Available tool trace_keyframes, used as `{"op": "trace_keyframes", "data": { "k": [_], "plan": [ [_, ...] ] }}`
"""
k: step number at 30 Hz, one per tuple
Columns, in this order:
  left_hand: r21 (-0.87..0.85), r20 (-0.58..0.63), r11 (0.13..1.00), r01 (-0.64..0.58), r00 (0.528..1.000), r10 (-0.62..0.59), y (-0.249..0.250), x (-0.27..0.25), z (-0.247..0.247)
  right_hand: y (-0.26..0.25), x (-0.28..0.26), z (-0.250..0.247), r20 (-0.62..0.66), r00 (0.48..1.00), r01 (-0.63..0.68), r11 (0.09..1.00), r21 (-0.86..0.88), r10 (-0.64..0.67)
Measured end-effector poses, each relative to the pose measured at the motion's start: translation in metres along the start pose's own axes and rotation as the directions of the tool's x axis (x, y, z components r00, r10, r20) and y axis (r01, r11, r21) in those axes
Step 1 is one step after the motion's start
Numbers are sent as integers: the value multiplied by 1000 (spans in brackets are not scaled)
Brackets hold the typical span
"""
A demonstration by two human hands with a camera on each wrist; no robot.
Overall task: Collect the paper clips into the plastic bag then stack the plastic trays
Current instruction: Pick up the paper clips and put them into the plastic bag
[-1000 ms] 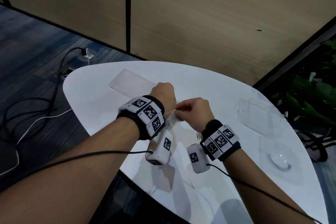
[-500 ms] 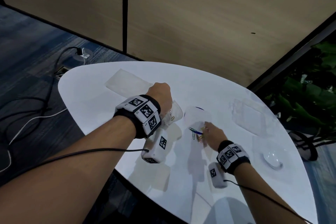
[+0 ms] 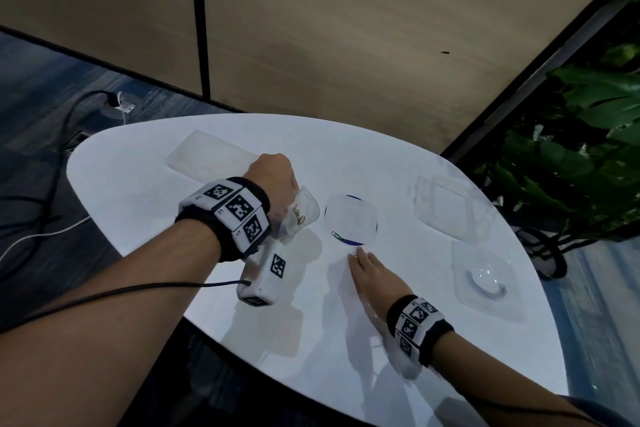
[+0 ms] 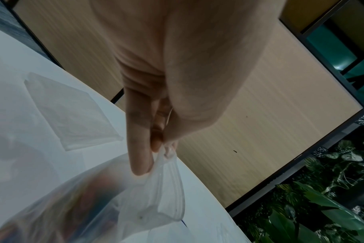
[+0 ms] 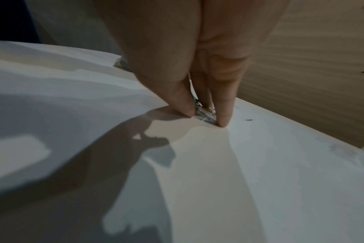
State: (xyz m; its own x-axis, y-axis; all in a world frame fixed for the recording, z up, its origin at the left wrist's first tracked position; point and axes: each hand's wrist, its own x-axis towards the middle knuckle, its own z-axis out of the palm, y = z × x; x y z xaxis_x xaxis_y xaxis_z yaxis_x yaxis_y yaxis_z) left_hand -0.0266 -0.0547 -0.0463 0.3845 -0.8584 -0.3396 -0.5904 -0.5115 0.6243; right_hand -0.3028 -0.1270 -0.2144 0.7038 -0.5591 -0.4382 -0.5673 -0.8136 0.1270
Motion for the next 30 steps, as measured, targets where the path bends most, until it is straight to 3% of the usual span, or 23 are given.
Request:
{"op": "trace_keyframes", "data": {
  "k": [7,10,14,16,18,20,22,28,30],
  "plan": [
    [-40,-5,999,-11,1000,11,3,-3,3,-1,-3,-27,-104,994,-38,995,88,47],
    [-37,2,999,-11,1000,11,4,-3,5,7,0,-41,-130,973,-135,930,341,189],
    [-23,20,1000,-22,1000,22,8,-4,7,24,-2,-68,-25,920,-247,629,738,390],
    [-13,25,1000,-24,999,24,9,-4,9,34,-1,-82,25,887,-241,418,876,461],
    [-10,25,1000,-24,999,25,11,-3,11,34,-2,-102,54,881,-140,151,979,470],
    [-17,34,999,-30,999,30,12,-2,13,25,-4,-124,42,907,0,-99,995,419],
    [-34,51,999,-27,998,29,16,-2,17,13,-6,-141,17,934,63,-212,975,357],
    [-60,75,998,-30,997,34,26,-3,29,-25,8,-150,7,965,36,-158,987,260],
    [-70,64,997,-31,997,36,26,-2,30,-33,12,-150,-14,973,32,-77,997,230]
  ]
}}
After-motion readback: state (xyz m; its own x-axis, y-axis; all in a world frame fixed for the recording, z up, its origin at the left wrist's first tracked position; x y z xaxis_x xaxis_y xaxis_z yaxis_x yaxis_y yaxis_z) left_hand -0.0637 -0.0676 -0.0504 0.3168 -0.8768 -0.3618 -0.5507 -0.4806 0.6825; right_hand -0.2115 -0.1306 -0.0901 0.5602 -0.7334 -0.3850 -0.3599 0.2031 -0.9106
